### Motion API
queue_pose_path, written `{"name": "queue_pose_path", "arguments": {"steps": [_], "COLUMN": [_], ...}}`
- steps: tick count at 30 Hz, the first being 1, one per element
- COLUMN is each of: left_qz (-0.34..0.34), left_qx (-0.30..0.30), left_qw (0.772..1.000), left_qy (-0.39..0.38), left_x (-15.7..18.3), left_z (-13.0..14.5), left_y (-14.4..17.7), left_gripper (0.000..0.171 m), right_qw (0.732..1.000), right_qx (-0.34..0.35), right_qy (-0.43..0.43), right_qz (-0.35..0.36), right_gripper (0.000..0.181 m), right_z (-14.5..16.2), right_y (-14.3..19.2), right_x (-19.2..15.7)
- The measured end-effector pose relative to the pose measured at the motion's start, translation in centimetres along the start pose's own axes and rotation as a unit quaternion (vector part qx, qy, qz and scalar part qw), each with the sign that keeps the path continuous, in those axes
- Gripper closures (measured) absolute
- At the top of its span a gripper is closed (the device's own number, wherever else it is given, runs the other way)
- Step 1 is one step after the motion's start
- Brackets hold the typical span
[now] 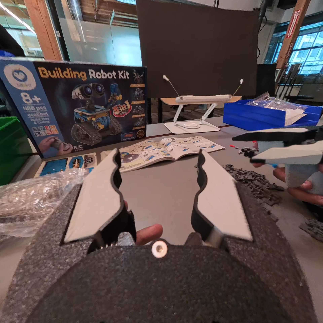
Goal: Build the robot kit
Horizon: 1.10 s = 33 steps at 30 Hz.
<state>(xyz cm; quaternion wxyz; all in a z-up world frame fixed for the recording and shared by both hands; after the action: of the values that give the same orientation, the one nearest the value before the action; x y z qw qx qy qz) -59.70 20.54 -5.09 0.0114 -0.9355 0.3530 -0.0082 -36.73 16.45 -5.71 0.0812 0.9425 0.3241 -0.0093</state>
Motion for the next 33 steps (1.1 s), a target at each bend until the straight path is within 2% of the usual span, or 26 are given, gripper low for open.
{"name": "queue_pose_path", "arguments": {"steps": [2,6,10,13,19,23,25,27,29,33], "left_qz": [-0.007,0.013,0.006,-0.022,-0.076,-0.104,-0.098,-0.084,-0.079,-0.069], "left_qx": [0.008,-0.038,-0.052,-0.05,-0.03,-0.036,-0.044,-0.06,-0.051,-0.056], "left_qw": [1.0,0.998,0.997,0.996,0.993,0.989,0.99,0.991,0.992,0.993], "left_qy": [-0.016,-0.04,-0.062,-0.068,-0.086,-0.101,-0.093,-0.08,-0.08,-0.081], "left_x": [0.0,0.8,1.2,1.0,0.6,0.0,-0.2,-0.2,-0.1,0.0], "left_z": [-0.2,0.4,0.7,0.5,-0.3,-0.4,-0.2,0.2,0.1,0.3], "left_y": [0.1,-0.5,-0.6,0.0,1.2,2.2,2.6,3.0,3.5,3.4], "left_gripper": [0.089,0.09,0.09,0.09,0.093,0.101,0.101,0.1,0.101,0.103], "right_qw": [1.0,0.998,0.998,0.997,0.998,0.993,0.986,0.979,0.971,0.97], "right_qx": [-0.015,-0.034,-0.024,-0.023,-0.004,0.006,0.017,-0.001,-0.012,0.021], "right_qy": [0.017,0.049,0.059,0.07,0.056,0.062,0.054,0.066,0.07,0.005], "right_qz": [0.0,-0.015,-0.018,0.011,0.025,0.104,0.154,0.192,0.23,0.241], "right_gripper": [0.105,0.108,0.109,0.112,0.114,0.118,0.119,0.119,0.119,0.125], "right_z": [0.1,0.0,-0.2,0.1,-0.3,-0.6,-0.7,0.2,0.5,0.6], "right_y": [-0.1,-0.4,0.3,1.3,1.3,3.2,4.9,6.6,8.4,11.3], "right_x": [-0.4,-1.0,-1.3,-0.7,-0.4,0.8,1.4,1.8,2.2,2.8]}}
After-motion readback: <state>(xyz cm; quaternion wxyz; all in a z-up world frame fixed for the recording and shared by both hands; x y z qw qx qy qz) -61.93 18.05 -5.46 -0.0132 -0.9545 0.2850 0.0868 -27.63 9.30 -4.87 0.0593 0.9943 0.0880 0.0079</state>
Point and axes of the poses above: each gripper's, where its closed fingertips meet, y back along the fingers, z out of its underside, x = y × z across the jaws, the point moved 9 cm from there along y, back along the fingers, and after that the axes turned 1 degree about -x, right-handed, at the moved point
